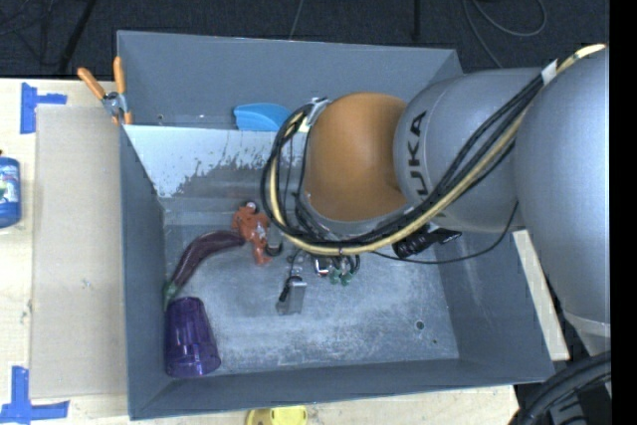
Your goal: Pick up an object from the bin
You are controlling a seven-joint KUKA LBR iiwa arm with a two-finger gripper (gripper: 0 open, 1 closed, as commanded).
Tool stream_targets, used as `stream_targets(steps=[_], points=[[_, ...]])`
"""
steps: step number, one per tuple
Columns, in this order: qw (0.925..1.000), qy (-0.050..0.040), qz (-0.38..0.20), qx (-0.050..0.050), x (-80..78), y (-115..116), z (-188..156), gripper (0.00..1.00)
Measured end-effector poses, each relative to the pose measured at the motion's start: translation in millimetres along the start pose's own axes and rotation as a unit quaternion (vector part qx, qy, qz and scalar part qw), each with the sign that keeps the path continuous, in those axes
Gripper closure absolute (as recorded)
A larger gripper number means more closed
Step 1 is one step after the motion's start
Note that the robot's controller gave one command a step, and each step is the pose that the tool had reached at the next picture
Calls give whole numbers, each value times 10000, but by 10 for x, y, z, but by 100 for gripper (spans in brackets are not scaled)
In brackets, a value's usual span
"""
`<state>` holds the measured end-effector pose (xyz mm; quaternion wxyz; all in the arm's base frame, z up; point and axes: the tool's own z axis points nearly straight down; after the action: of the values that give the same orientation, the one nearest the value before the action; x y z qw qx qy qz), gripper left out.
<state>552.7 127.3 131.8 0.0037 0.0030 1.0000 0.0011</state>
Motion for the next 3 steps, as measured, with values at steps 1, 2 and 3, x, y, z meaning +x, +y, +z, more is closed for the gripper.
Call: stream_targets(steps=[1,2,3], points=[[9997,47,219,13,-182,760,-30,0],[10000,14,-57,4,-659,753,91,0],[9967,62,-810,14,-487,979,663,0]])
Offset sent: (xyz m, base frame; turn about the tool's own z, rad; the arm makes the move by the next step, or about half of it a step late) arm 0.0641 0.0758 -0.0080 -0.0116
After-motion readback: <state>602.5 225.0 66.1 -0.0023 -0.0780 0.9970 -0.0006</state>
